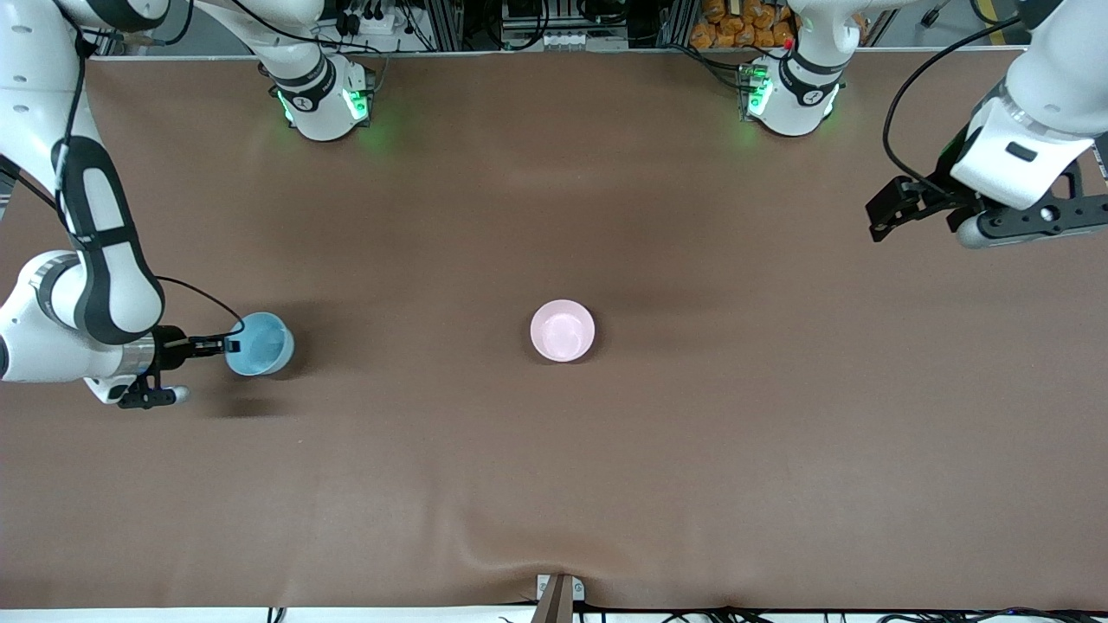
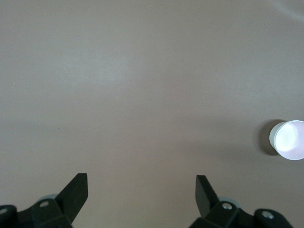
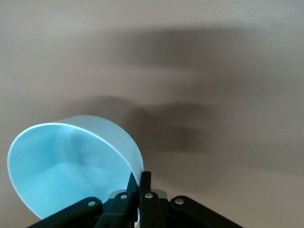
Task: Stack pink and blue bowls on white bowl
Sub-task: 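Carry the blue bowl with the right gripper onto the pink bowl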
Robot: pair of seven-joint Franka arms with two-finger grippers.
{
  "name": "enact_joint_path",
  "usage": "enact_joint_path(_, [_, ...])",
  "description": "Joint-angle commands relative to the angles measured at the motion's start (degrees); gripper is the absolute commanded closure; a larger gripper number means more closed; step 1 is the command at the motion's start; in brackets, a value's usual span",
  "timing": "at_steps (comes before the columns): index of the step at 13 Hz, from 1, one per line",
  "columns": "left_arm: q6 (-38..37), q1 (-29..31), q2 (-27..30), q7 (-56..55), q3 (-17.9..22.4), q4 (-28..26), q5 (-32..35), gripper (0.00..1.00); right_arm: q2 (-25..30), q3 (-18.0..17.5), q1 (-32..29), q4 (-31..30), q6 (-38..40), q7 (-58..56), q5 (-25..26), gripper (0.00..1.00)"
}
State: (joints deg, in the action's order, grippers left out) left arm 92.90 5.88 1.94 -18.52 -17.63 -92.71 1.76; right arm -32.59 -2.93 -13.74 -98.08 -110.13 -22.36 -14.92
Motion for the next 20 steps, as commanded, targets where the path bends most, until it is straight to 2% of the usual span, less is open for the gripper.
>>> enact_joint_path(1, [-0.18, 1.58, 1.49, 1.29, -0.21, -1.86, 0.61, 0.0, 3.76, -3.04, 1.08, -1.24, 1.5, 0.99, -3.54, 1.0])
enact_joint_path(4, [0.08, 3.95, 0.96, 3.83, -0.21, -1.95, 0.0, 0.0, 5.43, -3.22, 8.88, -1.24, 0.71, 14.05, -5.47, 1.0])
enact_joint_path(7, [0.09, 4.22, 0.96, 4.63, -0.21, -2.91, -0.53, 0.0, 5.43, -3.22, 16.97, -1.15, -4.72, 28.02, -7.84, 1.0])
enact_joint_path(11, [-0.27, 4.14, 0.17, 4.98, -0.21, -3.09, -0.62, 0.0, 4.99, -3.14, 27.17, 0.25, -8.78, 46.75, -8.11, 1.0])
enact_joint_path(14, [0.26, 4.05, -0.53, 4.98, -0.3, -2.57, -0.71, 0.0, 2.81, -3.14, 33.68, 1.13, -15.36, 60.63, -8.2, 1.0])
enact_joint_path(17, [-0.09, 4.13, -1.76, 4.01, -0.21, -1.86, -0.1, 0.0, 0.08, -3.05, 40.53, 3.33, -18.26, 69.36, -7.76, 1.0])
enact_joint_path(20, [-1.41, 5.1, -1.5, 4.54, -0.21, -3.0, 0.17, 0.0, -1.33, -3.05, 43.88, 2.98, -22.49, 75.78, -8.11, 1.0])
